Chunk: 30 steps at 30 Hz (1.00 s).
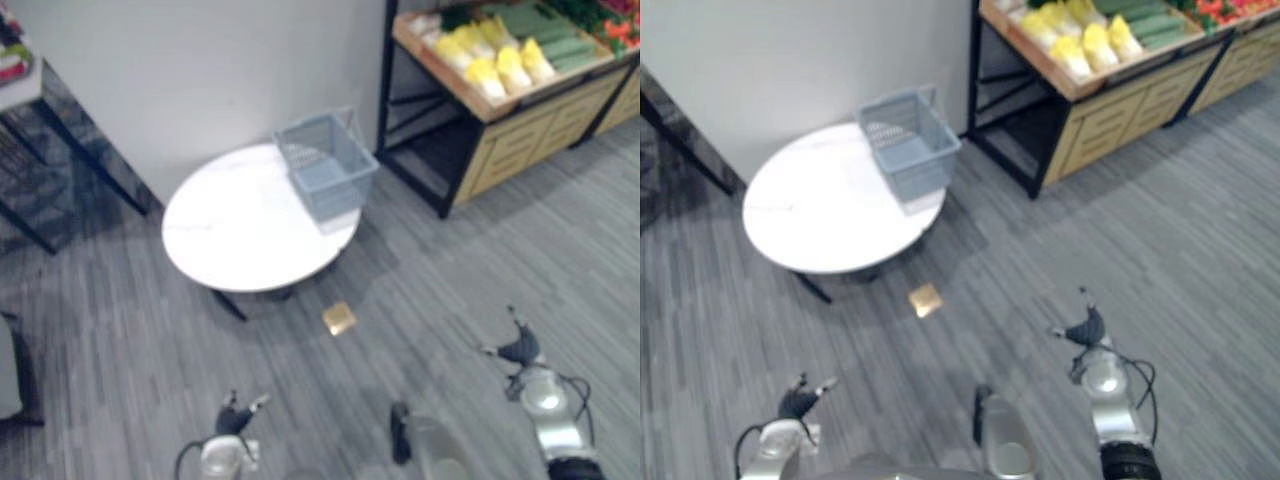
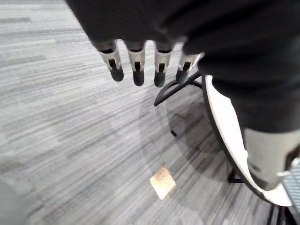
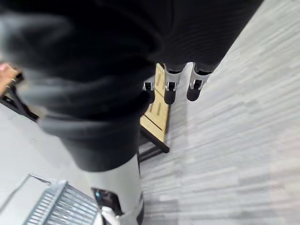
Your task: Pick vegetable in the basket
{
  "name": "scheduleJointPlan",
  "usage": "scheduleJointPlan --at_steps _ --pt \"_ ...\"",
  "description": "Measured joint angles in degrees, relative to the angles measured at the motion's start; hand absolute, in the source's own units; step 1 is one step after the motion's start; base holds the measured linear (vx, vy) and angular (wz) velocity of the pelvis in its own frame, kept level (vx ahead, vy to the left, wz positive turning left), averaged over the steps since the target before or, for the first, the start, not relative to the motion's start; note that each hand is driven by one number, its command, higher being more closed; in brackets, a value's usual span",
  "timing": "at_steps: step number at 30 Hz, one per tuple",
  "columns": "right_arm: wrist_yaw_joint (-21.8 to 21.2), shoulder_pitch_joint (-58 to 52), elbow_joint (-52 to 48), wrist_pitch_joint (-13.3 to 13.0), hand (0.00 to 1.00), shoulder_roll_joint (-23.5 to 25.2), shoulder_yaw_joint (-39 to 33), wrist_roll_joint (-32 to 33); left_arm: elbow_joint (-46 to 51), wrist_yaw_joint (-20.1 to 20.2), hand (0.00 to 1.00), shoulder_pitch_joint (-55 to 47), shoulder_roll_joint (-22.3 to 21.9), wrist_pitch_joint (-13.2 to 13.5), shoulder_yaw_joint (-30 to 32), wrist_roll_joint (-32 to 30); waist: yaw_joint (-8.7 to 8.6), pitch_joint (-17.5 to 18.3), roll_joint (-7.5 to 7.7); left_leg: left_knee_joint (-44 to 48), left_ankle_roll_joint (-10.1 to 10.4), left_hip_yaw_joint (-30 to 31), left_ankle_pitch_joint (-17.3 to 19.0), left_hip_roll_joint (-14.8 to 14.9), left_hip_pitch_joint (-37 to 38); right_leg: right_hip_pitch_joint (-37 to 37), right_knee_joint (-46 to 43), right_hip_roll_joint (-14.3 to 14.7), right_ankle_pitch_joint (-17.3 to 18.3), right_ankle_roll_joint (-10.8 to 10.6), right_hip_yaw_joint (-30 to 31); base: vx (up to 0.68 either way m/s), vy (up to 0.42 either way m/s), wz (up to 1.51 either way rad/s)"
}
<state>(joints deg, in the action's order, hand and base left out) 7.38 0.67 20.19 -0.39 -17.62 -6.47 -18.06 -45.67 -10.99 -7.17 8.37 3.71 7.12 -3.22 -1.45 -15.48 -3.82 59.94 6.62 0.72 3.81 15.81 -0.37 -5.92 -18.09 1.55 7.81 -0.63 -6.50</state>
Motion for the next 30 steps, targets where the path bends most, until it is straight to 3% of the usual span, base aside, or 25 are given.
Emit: scheduleJointPlan --at_steps 1,3,5,6,8,9,10,11,12,13,14,15,16,17,19,20,22,24,25,26,27,28,30 --pt "0.3 1.0 -0.4 0.0 0.00 -0.1 0.9 0.0 0.1 0.0 0.00 -0.8 -0.1 0.0 0.0 0.2 0.74 -0.5 0.57 6.5 -1.8 -2.0 2.6 0.4 -4.0 4.6 2.9 0.5 0.3 0.5 0.9 0.33 -0.128 -0.35" --pt "0.5 2.1 -1.7 0.0 0.00 -0.7 2.6 0.0 1.3 -0.1 0.00 -2.4 -0.3 0.0 0.0 0.3 2.00 -0.8 1.23 5.2 -3.2 -5.9 4.9 0.3 -9.5 10.0 7.4 0.5 0.4 0.7 2.2 0.41 -0.117 -0.35" --pt "0.8 4.8 -1.7 -0.1 0.00 -2.2 4.9 -0.1 3.0 -0.1 0.00 -3.9 -0.4 0.0 0.1 0.3 3.17 -0.8 1.28 -5.0 -3.0 -9.5 7.2 -1.3 -13.2 13.3 11.0 -0.1 0.5 0.6 3.3 0.41 -0.005 -0.36" --pt "0.8 7.0 -1.7 -0.3 0.00 -3.8 6.5 -1.1 3.5 -0.1 0.00 -4.3 -0.4 0.0 0.5 0.3 3.67 -0.9 1.76 -18.8 -2.8 -13.7 7.6 -3.4 -14.0 15.5 13.5 -1.2 0.8 0.1 3.3 0.34 0.072 -0.13" --pt "0.8 9.0 -1.7 -0.7 0.00 -5.9 7.6 -2.2 3.5 -0.2 0.00 -4.2 -0.5 0.1 0.7 0.3 3.53 -0.8 1.76 -31.9 -4.0 -20.1 5.4 -5.0 -13.9 17.5 15.3 -2.0 1.4 -0.9 1.9 0.52 0.158 0.29" --pt "0.9 10.8 -1.6 -0.9 0.00 -8.7 8.4 -2.3 3.5 -0.2 0.00 -4.2 -0.8 0.1 0.8 0.3 3.37 -0.4 1.20 -41.4 -5.8 -29.0 -0.8 -5.6 -12.8 19.8 15.8 -1.8 3.2 -2.8 0.0 0.64 0.208 0.60" --pt "0.9 11.4 -1.6 -0.9 0.00 -10.0 8.9 -2.3 3.5 -0.2 0.00 -4.2 -1.2 0.1 1.1 0.2 3.39 -0.1 0.69 -44.0 -6.8 -31.9 -4.7 -5.5 -12.2 20.4 15.1 -1.4 4.7 -3.3 -0.6 0.57 0.181 0.68" --pt "1.1 12.8 -1.2 -0.8 0.00 -10.5 9.4 -2.9 3.0 -0.2 0.00 -3.6 -1.3 0.0 1.6 0.2 3.66 0.0 1.50 -44.3 -14.8 -33.4 -3.8 -6.9 -11.2 20.7 12.6 -2.2 7.2 -4.0 -1.4 0.41 0.139 0.59" --pt "1.0 14.5 -1.2 -0.8 0.00 -10.8 10.4 -4.3 2.8 -0.1 0.00 -3.2 -1.2 0.0 2.1 0.2 4.27 0.0 4.61 -44.3 -14.5 -33.2 -2.5 -9.4 -10.6 19.7 8.6 -4.8 8.8 -3.9 -2.7 0.47 0.166 0.50" --pt "1.0 16.9 -1.0 -0.9 0.00 -10.7 11.5 -5.9 2.2 -0.1 0.00 -3.4 -2.1 -0.2 2.1 0.2 5.29 -0.1 5.91 -44.8 -14.8 -33.1 0.0 -11.1 -8.6 18.4 1.8 -6.6 9.9 -4.4 -2.7 0.45 0.172 0.32" --pt "1.0 18.1 -0.8 -0.9 0.00 -10.6 11.9 -6.6 1.9 0.0 0.00 -3.8 -2.5 -0.3 2.0 0.2 5.68 0.0 6.17 -45.1 -14.5 -33.0 1.0 -11.8 -7.4 17.1 -3.3 -7.4 10.1 -4.8 -2.8 0.53 0.171 0.21" --pt "1.0 20.2 -0.6 -1.1 0.00 -10.6 12.9 -7.1 2.0 0.0 0.00 -4.4 -2.7 -0.4 1.8 0.2 6.43 0.0 6.57 -45.5 -14.5 -32.1 2.8 -13.6 -4.6 13.6 -15.9 -9.9 9.0 -6.7 -2.8 0.53 0.127 0.52" --pt "1.0 22.2 0.0 -1.1 0.00 -10.7 14.0 -8.4 2.0 -0.1 0.00 -4.3 -1.9 -0.6 1.6 0.2 6.13 -0.1 6.89 -45.7 -14.5 -30.0 4.3 -15.2 -2.2 9.7 -28.4 -12.2 6.2 -12.0 -2.3 0.53 0.091 0.80" --pt "1.0 23.4 0.8 -1.1 0.00 -10.7 14.5 -8.6 2.0 -0.1 0.00 -4.0 -1.4 -0.6 1.5 0.2 6.13 -0.2 6.94 -45.7 -14.7 -28.2 5.1 -15.9 -0.7 7.0 -36.4 -13.6 6.3 -11.7 -2.2 0.42 0.007 0.98" --pt "1.1 24.7 1.1 -1.0 0.00 -10.7 16.0 -8.9 1.9 -0.3 0.00 -4.0 -0.9 -0.6 1.5 0.2 6.17 -0.2 6.78 -46.4 -14.7 -25.3 5.6 -16.4 1.8 2.9 -43.3 -14.7 7.7 -8.6 -2.6 0.38 -0.060 0.96" --pt "1.1 25.6 1.1 -1.1 0.00 -10.7 17.0 -8.9 1.9 -0.7 0.00 -4.1 -0.5 -0.8 1.5 0.2 6.15 -0.3 6.50 -48.7 -14.4 -21.9 5.4 -16.2 4.4 -0.4 -40.4 -15.6 9.9 -4.7 -3.2 0.35 -0.113 1.00" --pt "1.1 26.0 1.1 -1.1 0.00 -10.9 17.1 -8.9 1.6 -0.8 0.00 -3.8 -0.3 -1.0 1.4 0.2 6.01 -0.3 6.48 -50.0 -13.6 -19.2 4.9 -16.0 5.5 -2.1 -34.0 -15.6 10.8 -3.2 -2.4 0.32 -0.169 1.03" --pt "1.0 26.4 1.1 -1.1 0.00 -12.4 17.0 -8.9 0.3 -1.0 0.00 -3.1 -0.1 -1.2 0.8 0.2 4.81 -0.3 6.31 -51.3 -12.1 -13.5 4.4 -15.0 5.3 -3.7 -15.2 -13.5 10.3 -4.1 3.8 0.28 -0.275 1.30" --pt "0.9 26.5 1.1 -1.1 0.00 -13.2 17.0 -8.8 -0.3 -1.0 0.00 -2.9 0.1 -1.3 0.6 0.2 4.60 -0.2 6.46 -51.7 -10.2 -12.0 4.3 -14.9 5.0 -3.8 -8.8 -12.9 9.3 -4.9 6.5 0.17 -0.243 1.08" --pt "0.9 26.5 1.1 -1.1 0.00 -13.7 17.0 -8.8 -0.4 -1.0 0.00 -3.1 0.6 -1.4 0.5 0.1 4.67 0.0 7.02 -51.5 -9.0 -10.5 4.6 -15.1 4.5 -3.9 -3.4 -13.2 6.1 -4.9 8.3 0.27 -0.425 0.95" --pt "0.8 26.8 1.3 -1.0 0.00 -13.8 17.1 -8.8 -0.4 -1.0 0.00 -3.4 1.8 -1.3 0.5 -0.3 5.01 0.3 8.82 -50.6 -6.9 -9.2 5.6 -16.0 4.4 -3.8 0.3 -14.5 -0.2 -5.1 8.6 0.23 -0.392 0.76" --pt "0.8 27.0 1.6 -1.1 0.00 -14.0 17.1 -8.8 -0.7 -1.0 0.00 -3.4 2.1 -1.4 0.5 -0.3 5.07 0.3 9.18 -49.8 -6.0 -8.3 6.1 -16.3 4.0 -3.7 0.1 -15.0 -3.6 -9.1 8.8 0.25 -0.460 0.67" --pt "0.8 30.6 5.8 -0.9 0.00 -14.9 18.3 -8.8 -1.5 -0.9 0.00 -3.8 0.4 -1.2 -0.2 -0.3 4.90 1.1 4.55 -47.9 -3.4 -8.1 7.0 -11.3 1.4 -3.2 1.9 -11.3 -4.0 -6.5 4.9 0.19 -0.317 0.42"
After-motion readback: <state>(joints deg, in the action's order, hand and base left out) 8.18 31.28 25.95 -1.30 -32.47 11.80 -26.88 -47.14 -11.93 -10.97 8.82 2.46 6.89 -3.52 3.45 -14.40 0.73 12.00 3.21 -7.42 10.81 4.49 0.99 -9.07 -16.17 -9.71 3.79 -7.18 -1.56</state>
